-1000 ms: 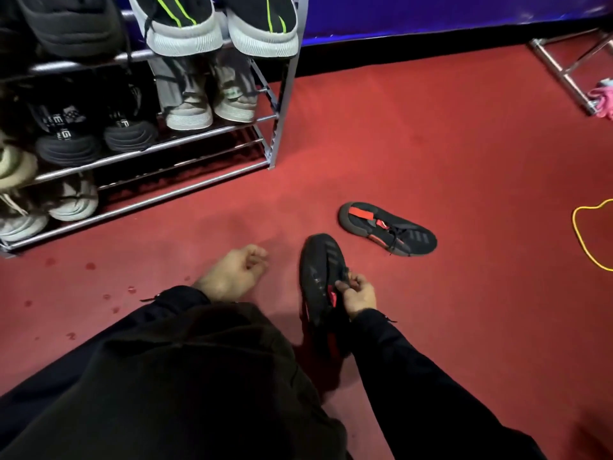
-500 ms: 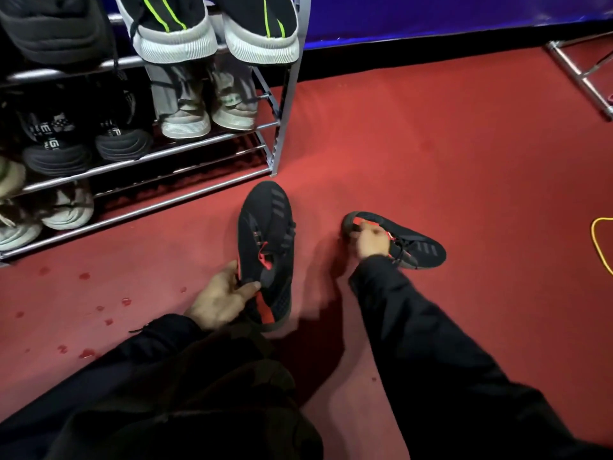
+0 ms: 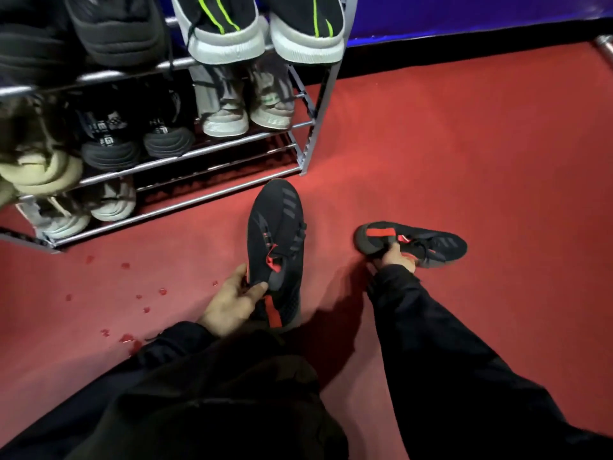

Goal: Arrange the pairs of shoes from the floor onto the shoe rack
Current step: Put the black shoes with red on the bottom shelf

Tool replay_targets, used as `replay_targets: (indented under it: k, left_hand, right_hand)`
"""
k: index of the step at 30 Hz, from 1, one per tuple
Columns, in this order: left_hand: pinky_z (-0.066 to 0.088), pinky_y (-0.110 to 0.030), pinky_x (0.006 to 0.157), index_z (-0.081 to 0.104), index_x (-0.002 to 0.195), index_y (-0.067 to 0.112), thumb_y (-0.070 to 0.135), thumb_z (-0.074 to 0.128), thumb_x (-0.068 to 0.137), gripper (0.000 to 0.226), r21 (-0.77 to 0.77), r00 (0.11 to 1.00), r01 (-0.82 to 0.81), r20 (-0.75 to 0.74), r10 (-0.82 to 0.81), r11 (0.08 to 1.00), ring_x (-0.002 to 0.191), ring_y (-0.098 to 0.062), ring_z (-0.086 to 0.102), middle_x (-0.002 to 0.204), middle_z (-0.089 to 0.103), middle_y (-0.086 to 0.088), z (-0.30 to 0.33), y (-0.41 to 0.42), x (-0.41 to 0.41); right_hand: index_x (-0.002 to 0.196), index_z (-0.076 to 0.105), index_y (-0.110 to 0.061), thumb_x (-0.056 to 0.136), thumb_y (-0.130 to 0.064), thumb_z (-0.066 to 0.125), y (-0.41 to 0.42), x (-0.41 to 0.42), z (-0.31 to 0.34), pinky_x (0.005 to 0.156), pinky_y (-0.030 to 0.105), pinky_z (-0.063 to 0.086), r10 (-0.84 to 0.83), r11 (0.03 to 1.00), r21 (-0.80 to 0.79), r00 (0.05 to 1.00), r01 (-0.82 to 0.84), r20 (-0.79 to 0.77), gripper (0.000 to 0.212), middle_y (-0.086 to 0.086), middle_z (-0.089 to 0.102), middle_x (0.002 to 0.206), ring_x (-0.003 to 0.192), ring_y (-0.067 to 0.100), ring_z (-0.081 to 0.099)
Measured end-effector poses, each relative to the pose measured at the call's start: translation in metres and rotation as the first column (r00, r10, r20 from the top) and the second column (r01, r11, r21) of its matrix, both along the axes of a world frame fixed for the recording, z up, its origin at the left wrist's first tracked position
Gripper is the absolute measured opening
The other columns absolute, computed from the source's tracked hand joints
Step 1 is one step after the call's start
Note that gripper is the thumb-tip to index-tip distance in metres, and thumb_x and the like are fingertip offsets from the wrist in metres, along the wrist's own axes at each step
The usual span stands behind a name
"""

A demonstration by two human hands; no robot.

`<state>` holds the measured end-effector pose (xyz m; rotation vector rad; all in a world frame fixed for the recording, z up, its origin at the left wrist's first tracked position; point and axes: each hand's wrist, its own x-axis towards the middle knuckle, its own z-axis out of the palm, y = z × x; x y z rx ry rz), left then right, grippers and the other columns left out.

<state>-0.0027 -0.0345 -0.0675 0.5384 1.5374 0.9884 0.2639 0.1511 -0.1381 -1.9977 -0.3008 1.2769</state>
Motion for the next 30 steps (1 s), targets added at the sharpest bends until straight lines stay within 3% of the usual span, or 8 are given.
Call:
replay_targets:
  k: [3, 7, 12, 14, 21, 23, 28, 30]
  left_hand:
    - [0.051, -0.037, 0.099, 0.054, 0.126, 0.017, -0.001, 0.047, 0.101, 0.032, -0.015, 0.99, -0.143, 0.02, 0.143, 0.99, 0.107, -0.024, 0.067, 0.111, 0.071, -0.002, 0.004, -0.006, -0.004]
    - [0.047, -0.05, 0.106, 0.054, 0.133, 0.011, 0.001, 0.046, 0.102, 0.034, -0.04, 0.945, -0.324, -0.059, 0.322, 0.945, 0.114, -0.034, 0.064, 0.119, 0.069, -0.012, 0.006, -0.021, -0.024]
    - [0.047, -0.039, 0.105, 0.054, 0.134, 0.01, 0.0, 0.044, 0.101, 0.035, -0.017, 0.9, -0.423, -0.12, 0.418, 0.906, 0.119, -0.033, 0.062, 0.121, 0.067, -0.011, 0.008, -0.04, -0.05]
    - [0.051, -0.027, 0.095, 0.055, 0.128, 0.014, -0.001, 0.042, 0.102, 0.033, -0.007, 0.882, -0.464, -0.104, 0.46, 0.886, 0.112, -0.027, 0.063, 0.116, 0.067, -0.007, 0.016, -0.049, -0.056]
    - [0.046, -0.045, 0.107, 0.057, 0.126, 0.016, 0.002, 0.044, 0.102, 0.03, -0.012, 0.839, -0.539, -0.102, 0.535, 0.842, 0.115, -0.027, 0.064, 0.116, 0.07, -0.005, 0.008, -0.077, -0.085]
    - [0.048, -0.038, 0.102, 0.055, 0.132, 0.014, 0.002, 0.042, 0.103, 0.033, -0.01, 0.842, -0.536, -0.076, 0.534, 0.844, 0.114, -0.025, 0.063, 0.12, 0.068, -0.006, 0.008, -0.081, -0.093]
    - [0.048, -0.035, 0.099, 0.054, 0.127, 0.015, 0.002, 0.042, 0.104, 0.029, 0.029, 0.846, -0.531, -0.047, 0.531, 0.847, 0.107, -0.023, 0.063, 0.117, 0.067, -0.007, 0.013, -0.085, -0.111]
    - [0.055, -0.03, 0.092, 0.054, 0.126, 0.011, 0.0, 0.044, 0.102, 0.028, 0.021, 0.87, -0.491, -0.038, 0.491, 0.871, 0.104, -0.025, 0.065, 0.118, 0.068, -0.012, 0.012, -0.08, -0.119]
  right_hand:
    - [0.092, 0.049, -0.017, 0.09, -0.028, 0.065, -0.042, -0.032, 0.032, 0.066, 0.048, 0.059, 0.052, 0.994, 0.104, 0.996, -0.044, -0.075, 0.02, 0.015, 0.062, 0.09, 0.077, 0.03, 0.067]
    - [0.083, 0.042, -0.023, 0.082, -0.014, 0.065, -0.09, -0.06, 0.057, 0.065, 0.035, 0.045, 0.356, 0.897, 0.255, 0.932, -0.362, 0.068, 0.024, 0.005, 0.048, 0.076, 0.063, 0.012, 0.05]
    - [0.095, 0.051, -0.013, 0.092, 0.016, 0.049, -0.117, -0.095, 0.077, 0.06, 0.018, 0.042, 0.672, 0.651, 0.318, 0.718, -0.689, 0.179, 0.029, -0.004, 0.05, 0.073, 0.055, -0.004, 0.049]
    - [0.101, 0.051, -0.007, 0.093, 0.016, 0.046, -0.124, -0.112, 0.081, 0.058, 0.015, 0.046, 0.711, 0.61, 0.35, 0.686, -0.711, 0.155, 0.025, 0.0, 0.057, 0.076, 0.056, -0.003, 0.053]
    - [0.103, 0.053, -0.014, 0.096, 0.011, 0.049, -0.123, -0.163, 0.082, 0.082, 0.039, 0.051, 0.791, 0.535, 0.393, 0.607, -0.748, 0.078, 0.026, 0.013, 0.068, 0.101, 0.09, 0.024, 0.062]
    - [0.103, 0.054, -0.017, 0.096, 0.009, 0.049, -0.12, -0.178, 0.082, 0.086, 0.043, 0.053, 0.806, 0.51, 0.389, 0.584, -0.767, 0.095, 0.028, 0.011, 0.069, 0.103, 0.093, 0.026, 0.063]
    - [0.107, 0.053, -0.011, 0.098, 0.009, 0.048, -0.121, -0.203, 0.082, 0.067, 0.019, 0.055, 0.8, 0.512, 0.411, 0.593, -0.754, 0.09, 0.023, 0.002, 0.067, 0.094, 0.072, 0.001, 0.066]
    - [0.105, 0.055, -0.015, 0.098, 0.008, 0.048, -0.122, -0.206, 0.08, 0.067, 0.02, 0.055, 0.774, 0.554, 0.404, 0.629, -0.729, 0.074, 0.025, 0.002, 0.067, 0.094, 0.074, 0.003, 0.067]
